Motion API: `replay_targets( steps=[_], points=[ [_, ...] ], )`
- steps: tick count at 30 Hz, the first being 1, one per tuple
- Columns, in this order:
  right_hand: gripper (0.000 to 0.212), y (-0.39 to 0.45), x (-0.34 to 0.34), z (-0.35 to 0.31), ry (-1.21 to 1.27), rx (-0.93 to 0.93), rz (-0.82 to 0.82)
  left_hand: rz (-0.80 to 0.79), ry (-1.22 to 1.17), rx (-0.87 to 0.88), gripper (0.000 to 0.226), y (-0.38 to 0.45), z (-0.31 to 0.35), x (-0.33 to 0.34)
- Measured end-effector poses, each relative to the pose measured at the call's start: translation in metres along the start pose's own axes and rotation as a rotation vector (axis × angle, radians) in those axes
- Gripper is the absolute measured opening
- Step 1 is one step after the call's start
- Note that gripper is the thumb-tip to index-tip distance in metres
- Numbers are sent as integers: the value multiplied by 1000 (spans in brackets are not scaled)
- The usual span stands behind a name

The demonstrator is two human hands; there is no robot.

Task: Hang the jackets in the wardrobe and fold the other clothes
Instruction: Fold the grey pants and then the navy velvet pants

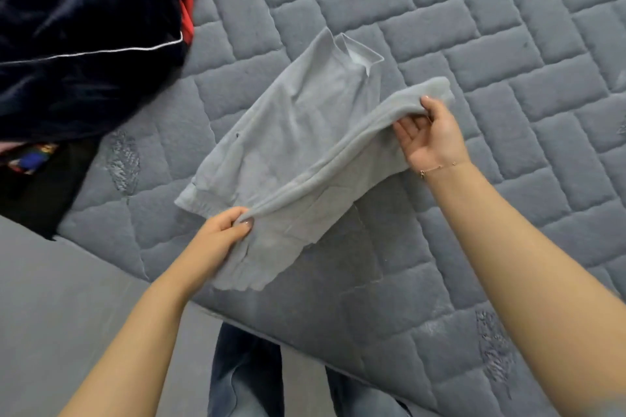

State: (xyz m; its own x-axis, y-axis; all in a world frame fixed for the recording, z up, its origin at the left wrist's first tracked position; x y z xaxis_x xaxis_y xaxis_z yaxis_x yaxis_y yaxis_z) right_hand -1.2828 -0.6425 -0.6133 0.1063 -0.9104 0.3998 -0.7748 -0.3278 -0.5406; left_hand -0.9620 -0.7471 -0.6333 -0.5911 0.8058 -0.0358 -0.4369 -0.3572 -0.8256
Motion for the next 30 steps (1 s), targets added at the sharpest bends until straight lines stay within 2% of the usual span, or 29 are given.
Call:
replay_targets(
  steps=[2, 5, 8, 11, 14, 17, 20, 23, 25, 27, 30],
  points=[
    [15, 18, 49, 9, -90, -24, -67, 59, -21, 21, 26, 16, 15, -32],
    [14, 50, 113, 36, -210, -27, -128, 235, -5, 26, 24, 50, 24, -72],
    [13, 78, 157, 75, -415, -6, -174, 329, 163, -10, 11, 86, 18, -98],
    [11, 82, 165, 116, -539, -14, -75, 354, 421, -66, 41, 107, 3, -110],
    [21, 42, 136, 146, -555, -174, 70, 424, 496, -83, 55, 104, -9, -115],
    [26, -34, 81, 176, -700, -274, 225, 319, 480, -89, 72, 98, -23, -124],
    [30, -112, 29, 216, -759, -118, 455, 151, 282, -165, 73, 94, -26, -131],
    [52, -160, 15, 255, -538, 229, 385, 55, 93, -212, 57, 87, -25, -131],
    [51, -167, 24, 267, -345, 360, 306, -17, -33, -213, 45, 81, -23, -129],
    [52, -163, 36, 266, -276, 375, 268, -38, -97, -210, 36, 72, -13, -125],
    [62, -154, 54, 234, -336, 185, 361, 120, -70, -142, 30, 63, 23, -115]
  ],
)
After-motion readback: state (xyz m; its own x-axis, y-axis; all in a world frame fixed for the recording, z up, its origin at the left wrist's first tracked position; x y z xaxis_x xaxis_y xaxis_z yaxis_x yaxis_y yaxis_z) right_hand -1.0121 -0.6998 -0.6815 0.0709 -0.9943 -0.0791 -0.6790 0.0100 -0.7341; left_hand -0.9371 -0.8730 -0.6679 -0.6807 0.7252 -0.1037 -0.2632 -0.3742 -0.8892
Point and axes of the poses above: each hand's wrist, its own y-axis towards the middle knuckle, its own x-axis out of the palm, z = x × y, the point moved 1 cm from there along y, towards the middle knuckle, and after that the axes turned 14 degrees about -x, right-handed, at the moved point
